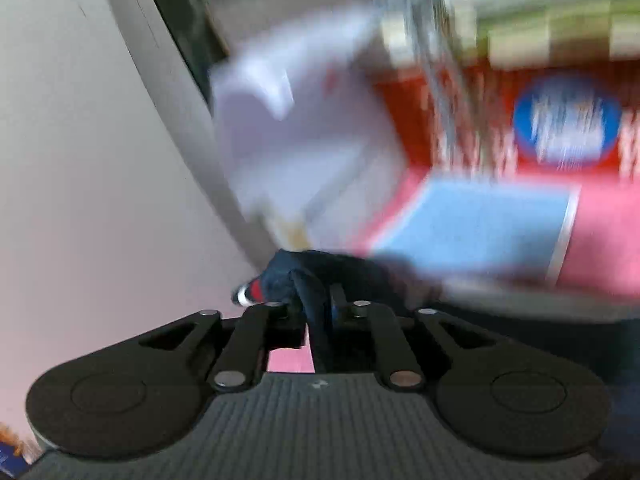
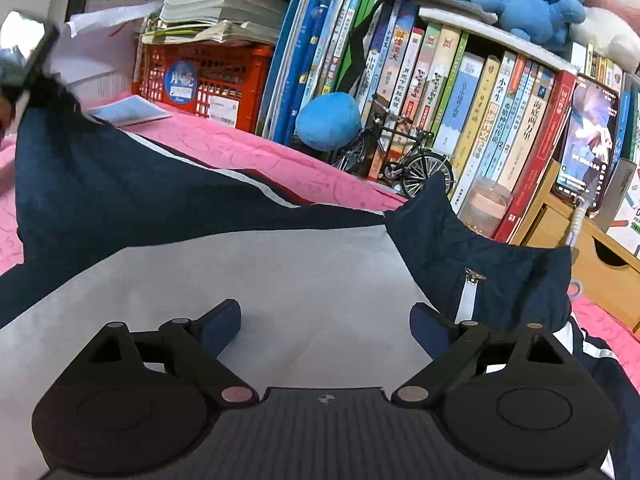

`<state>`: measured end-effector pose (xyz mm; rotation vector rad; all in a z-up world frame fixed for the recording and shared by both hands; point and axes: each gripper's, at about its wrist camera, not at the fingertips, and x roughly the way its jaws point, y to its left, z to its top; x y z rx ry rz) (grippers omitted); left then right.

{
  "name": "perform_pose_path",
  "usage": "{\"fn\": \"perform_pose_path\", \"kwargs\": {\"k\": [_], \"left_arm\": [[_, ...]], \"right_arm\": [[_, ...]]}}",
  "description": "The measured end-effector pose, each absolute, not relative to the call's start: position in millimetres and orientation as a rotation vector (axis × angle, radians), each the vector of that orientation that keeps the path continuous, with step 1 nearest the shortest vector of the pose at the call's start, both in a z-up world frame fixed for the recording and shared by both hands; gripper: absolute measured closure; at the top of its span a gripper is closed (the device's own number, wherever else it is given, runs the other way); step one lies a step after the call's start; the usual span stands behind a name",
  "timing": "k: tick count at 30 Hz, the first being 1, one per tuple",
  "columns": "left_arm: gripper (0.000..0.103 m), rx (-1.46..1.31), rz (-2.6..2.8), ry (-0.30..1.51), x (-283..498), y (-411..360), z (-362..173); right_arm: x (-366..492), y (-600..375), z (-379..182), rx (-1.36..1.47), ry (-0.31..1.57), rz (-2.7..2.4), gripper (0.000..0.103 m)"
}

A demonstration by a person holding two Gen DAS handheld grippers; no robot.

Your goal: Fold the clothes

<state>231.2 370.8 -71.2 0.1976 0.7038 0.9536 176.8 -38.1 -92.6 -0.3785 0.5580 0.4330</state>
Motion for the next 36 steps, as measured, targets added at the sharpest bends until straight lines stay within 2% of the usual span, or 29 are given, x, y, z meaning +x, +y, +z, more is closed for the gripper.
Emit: {"fn": "perform_pose_path", "kwargs": {"k": [2,3,4,5,6,8,11,15,19,21,23,27,30,31,34,36], "left_arm": [[0.081,0.226,0.97,0.803,236,370,-86],[0.071,0.274,0.983,0.821,237,364,-90],[0.07,0.299,0.99,0.845,237,360,-92],[0.066,0.308,0.991,0.858,237,356,-91],[0.059,0.287,0.991,0.852,234,352,-88],[0.054,0.197,0.972,0.778,219,341,-74],[0.051,0.099,0.919,0.634,195,312,-42],[0.051,0.087,0.581,0.51,164,233,-9],[0.051,0.04,0.128,0.604,140,165,-21],[0.051,0.083,0.065,0.683,139,143,-42],[0.048,0.145,0.098,0.721,146,140,-61],[0.046,0.221,0.241,0.694,149,158,-64],[0.045,0.306,0.367,0.7,158,174,-68],[0.045,0.329,0.409,0.707,160,178,-69],[0.045,0.364,0.546,0.753,167,190,-68],[0.048,0.3,0.609,0.765,164,197,-60]], "right_arm": [[179,-40,-93,-0.369,0.566,0.433,0.009],[180,-40,-93,-0.363,0.571,0.433,0.008],[181,-41,-93,-0.356,0.577,0.434,0.007],[182,-43,-94,-0.347,0.583,0.435,0.006],[183,-44,-94,-0.337,0.591,0.437,0.005],[188,-48,-94,-0.305,0.614,0.442,0.002],[197,-55,-94,-0.244,0.656,0.458,0.0],[203,-62,-95,-0.178,0.698,0.475,0.0],[189,-68,-84,-0.14,0.702,0.506,0.001],[179,-76,-75,-0.1,0.706,0.544,0.001],[170,-93,-65,-0.061,0.712,0.585,0.001],[166,-147,-53,-0.025,0.718,0.534,0.001],[165,-206,-67,-0.019,0.742,0.382,0.01],[166,-230,-74,-0.011,0.757,0.324,0.017],[162,-302,-85,0.038,0.735,0.234,0.05],[159,-341,-82,0.082,0.735,0.063,0.046]]}}
